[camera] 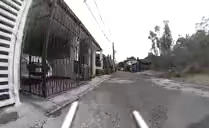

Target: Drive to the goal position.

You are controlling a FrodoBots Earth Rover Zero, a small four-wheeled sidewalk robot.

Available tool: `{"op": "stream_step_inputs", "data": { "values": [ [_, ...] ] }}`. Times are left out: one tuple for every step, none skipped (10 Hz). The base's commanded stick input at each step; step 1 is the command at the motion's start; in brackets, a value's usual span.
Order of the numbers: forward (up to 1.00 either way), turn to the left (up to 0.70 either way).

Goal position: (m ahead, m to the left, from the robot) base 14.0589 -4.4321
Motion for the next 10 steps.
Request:
{"op": "stream_step_inputs", "data": {
  "values": [
    [0.70, -0.35],
    [0.70, -0.02],
    [0.70, 0.00],
    [0.70, 0.00],
    [0.70, 0.00],
    [0.70, 0.00],
    [0.70, 0.00],
    [0.70, 0.00],
    [0.70, 0.00],
    [0.70, 0.00]
  ]
}}
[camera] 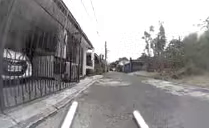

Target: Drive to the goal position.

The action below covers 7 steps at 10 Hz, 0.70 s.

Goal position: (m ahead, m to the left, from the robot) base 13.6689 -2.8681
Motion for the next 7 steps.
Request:
{"op": "stream_step_inputs", "data": {
  "values": [
    [0.70, 0.00],
    [0.70, 0.00],
    [0.70, 0.00],
    [0.70, 0.00],
    [0.70, 0.00],
    [0.84, 0.00],
    [0.85, -0.21]
  ]
}}
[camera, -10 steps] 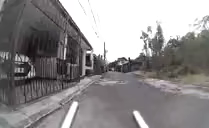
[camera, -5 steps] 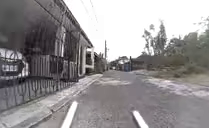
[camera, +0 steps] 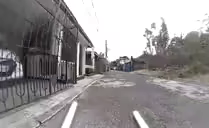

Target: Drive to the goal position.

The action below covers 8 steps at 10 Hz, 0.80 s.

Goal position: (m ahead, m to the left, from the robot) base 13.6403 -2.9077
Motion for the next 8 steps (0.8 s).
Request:
{"op": "stream_step_inputs", "data": {
  "values": [
    [0.85, -0.34],
    [0.85, -0.24],
    [0.85, 0.00],
    [0.85, 0.00],
    [0.85, 0.00],
    [0.85, 0.00],
    [0.85, 0.00],
    [0.85, 0.00]
  ]
}}
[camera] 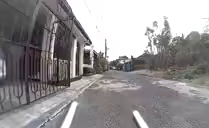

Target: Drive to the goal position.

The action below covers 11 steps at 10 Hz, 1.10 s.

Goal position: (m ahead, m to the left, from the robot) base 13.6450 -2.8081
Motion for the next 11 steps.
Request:
{"op": "stream_step_inputs", "data": {
  "values": [
    [0.85, 0.00],
    [0.85, 0.00],
    [0.85, -0.15],
    [0.85, -0.34],
    [0.85, -0.34],
    [0.85, -0.34],
    [0.85, -0.34],
    [0.85, -0.34],
    [0.85, -0.34],
    [0.85, 0.00],
    [0.85, 0.00]
  ]
}}
